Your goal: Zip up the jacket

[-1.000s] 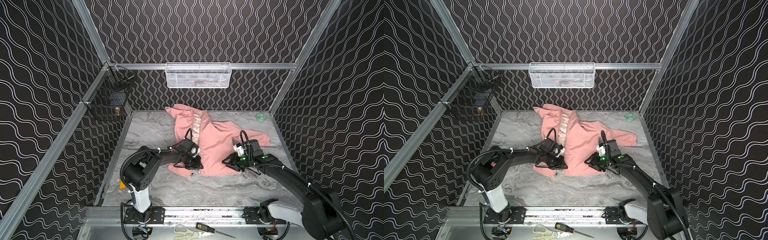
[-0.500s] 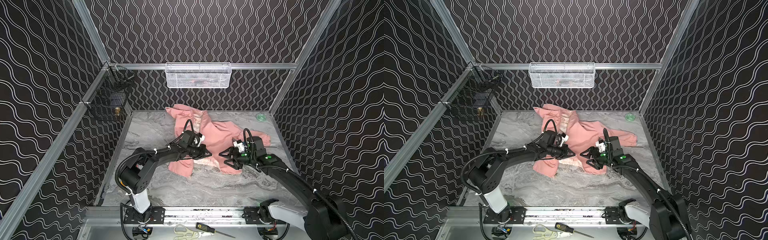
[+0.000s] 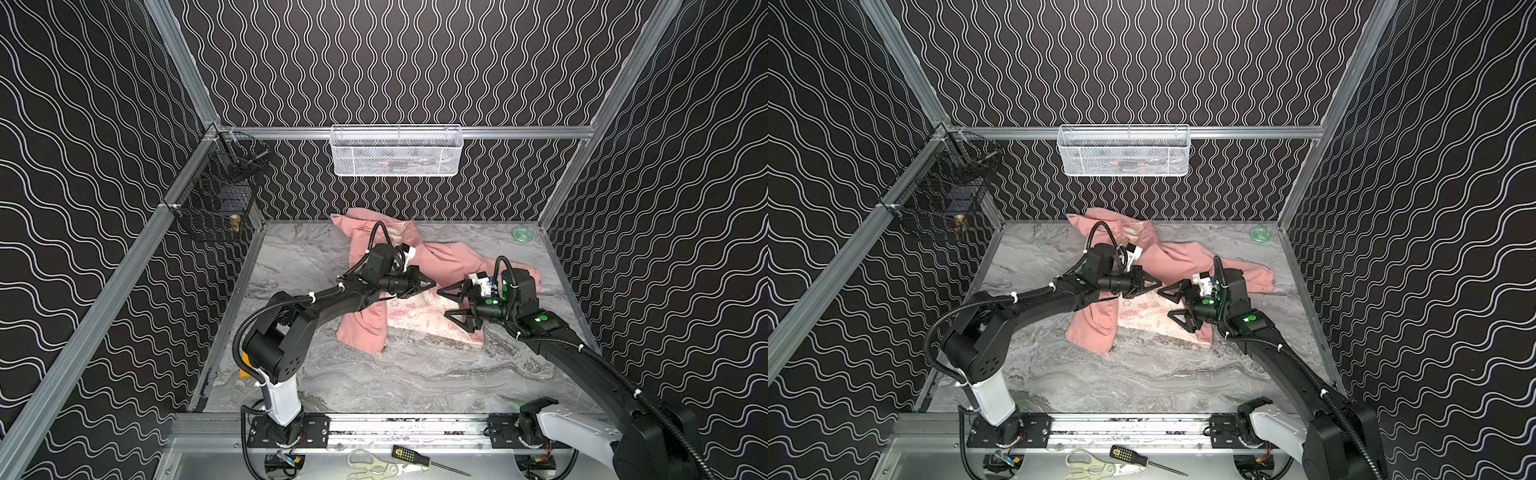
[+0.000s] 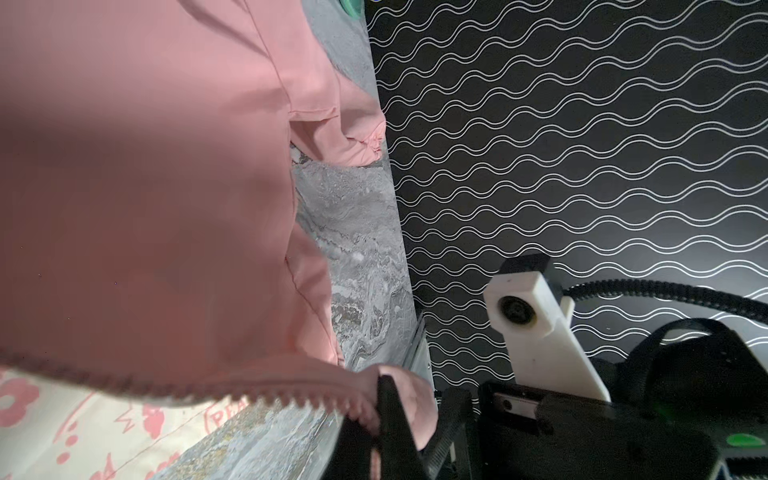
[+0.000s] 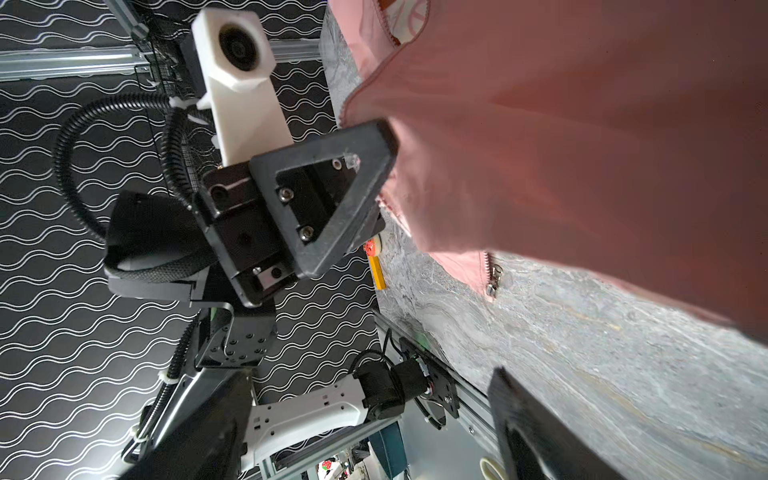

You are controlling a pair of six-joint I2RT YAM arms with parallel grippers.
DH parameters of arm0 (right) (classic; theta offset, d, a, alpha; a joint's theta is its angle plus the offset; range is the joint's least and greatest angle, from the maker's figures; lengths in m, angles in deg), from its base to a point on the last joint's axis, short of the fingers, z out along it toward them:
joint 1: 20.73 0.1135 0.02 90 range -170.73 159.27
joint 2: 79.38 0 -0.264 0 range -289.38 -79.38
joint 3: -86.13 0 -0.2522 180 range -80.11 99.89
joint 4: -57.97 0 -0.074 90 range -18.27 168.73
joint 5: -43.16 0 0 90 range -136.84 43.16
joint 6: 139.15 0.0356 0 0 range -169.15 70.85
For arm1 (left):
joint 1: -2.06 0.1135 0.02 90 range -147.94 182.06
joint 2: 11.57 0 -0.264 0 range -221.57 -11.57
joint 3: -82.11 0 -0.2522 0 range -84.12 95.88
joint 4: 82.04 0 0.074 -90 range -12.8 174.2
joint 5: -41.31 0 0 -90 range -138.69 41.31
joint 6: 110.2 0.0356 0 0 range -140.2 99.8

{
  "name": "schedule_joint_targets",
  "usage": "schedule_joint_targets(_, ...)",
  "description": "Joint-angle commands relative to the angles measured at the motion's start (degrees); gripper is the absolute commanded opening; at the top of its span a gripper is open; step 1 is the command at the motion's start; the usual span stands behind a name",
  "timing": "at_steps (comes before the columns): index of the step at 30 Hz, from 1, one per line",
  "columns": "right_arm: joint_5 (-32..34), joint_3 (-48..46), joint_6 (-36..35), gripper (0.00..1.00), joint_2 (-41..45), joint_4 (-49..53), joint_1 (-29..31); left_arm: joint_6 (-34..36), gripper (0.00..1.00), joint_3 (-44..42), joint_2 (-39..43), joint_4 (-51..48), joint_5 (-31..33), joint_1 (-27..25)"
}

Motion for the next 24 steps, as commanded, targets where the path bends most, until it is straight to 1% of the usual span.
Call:
schedule_joint_targets(1,-0.22,-0.07,2.27,0.92,-0.97,-6.18,0.07,-0.34,0.0,0.85,0.92,-0.29,-0.51,-0.04)
schedule_joint_targets(5,0.69,0.11,1.33,0.93,-1.83,-9.72,0.2,-0.71,0.0,0.79,1.66,-0.65,-1.51,-0.1)
schedule_joint_targets(7,1.44,0.33,-0.4,0.93,-2.25,-9.15,0.3,-1.27,0.0,0.7,2.11,-0.43,-1.95,-0.03)
schedule_joint_targets(10,1.5,-0.79,-0.88,0.9,-2.81,-11.43,0.28,-2.27,0.0,0.38,2.68,0.53,-2.47,-0.09)
schedule_joint_targets(12,1.45,-1.54,-0.87,0.87,-2.94,-13.05,0.28,-2.69,0.0,0.41,2.86,0.84,-2.81,-0.03)
schedule_joint_targets(13,1.53,-1.73,-1.2,0.84,-3.07,-13.24,0.3,-2.82,0.0,0.51,2.92,0.87,-3.19,-0.03)
schedule_joint_targets(16,1.38,-1.8,-2.05,0.71,-3.81,-14.2,0.32,-3.07,0.0,0.78,2.9,0.84,-3.82,-0.06)
schedule_joint_targets(19,0.93,-1.58,-2.84,0.59,-4.47,-15.94,0.31,-3.59,0.0,0.59,2.93,1.22,-4.34,-0.03)
schedule_joint_targets(24,0.92,-0.7,-5.14,0.46,-5.21,-15.92,0.31,-4.61,0.0,0.12,2.97,2.24,-5.06,-0.06)
